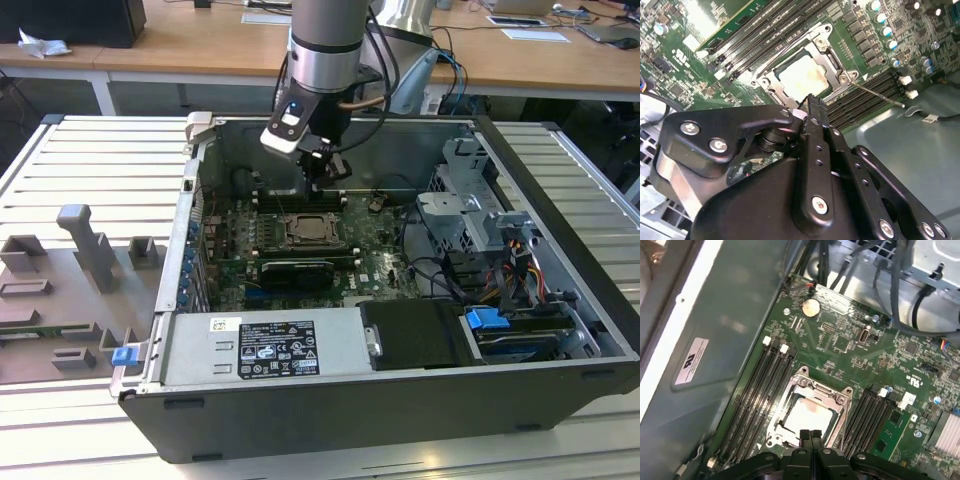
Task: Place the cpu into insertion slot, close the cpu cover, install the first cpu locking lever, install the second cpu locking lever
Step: 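Install the first cpu locking lever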
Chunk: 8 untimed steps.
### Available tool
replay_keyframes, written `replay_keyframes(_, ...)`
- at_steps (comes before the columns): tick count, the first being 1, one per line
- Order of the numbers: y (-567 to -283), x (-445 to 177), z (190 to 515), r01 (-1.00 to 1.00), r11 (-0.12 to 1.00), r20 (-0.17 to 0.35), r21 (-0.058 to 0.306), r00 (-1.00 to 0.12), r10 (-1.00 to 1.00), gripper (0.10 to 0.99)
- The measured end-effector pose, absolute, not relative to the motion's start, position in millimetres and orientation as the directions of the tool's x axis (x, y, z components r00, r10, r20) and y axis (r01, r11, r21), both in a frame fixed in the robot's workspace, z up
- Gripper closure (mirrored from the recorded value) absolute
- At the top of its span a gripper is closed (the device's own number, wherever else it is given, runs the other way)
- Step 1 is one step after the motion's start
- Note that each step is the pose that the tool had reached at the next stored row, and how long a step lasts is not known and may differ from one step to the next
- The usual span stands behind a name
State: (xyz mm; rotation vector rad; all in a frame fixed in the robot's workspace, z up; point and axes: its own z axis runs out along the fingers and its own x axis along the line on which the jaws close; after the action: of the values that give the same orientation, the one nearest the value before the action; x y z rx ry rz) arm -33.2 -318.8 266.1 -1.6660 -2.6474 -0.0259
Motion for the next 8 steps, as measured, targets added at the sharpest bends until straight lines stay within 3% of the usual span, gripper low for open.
replay_keyframes(8,-318.8,-33.2,266.1,0.862,0.508,0.02,0.007,-0.508,0.861,0.98)
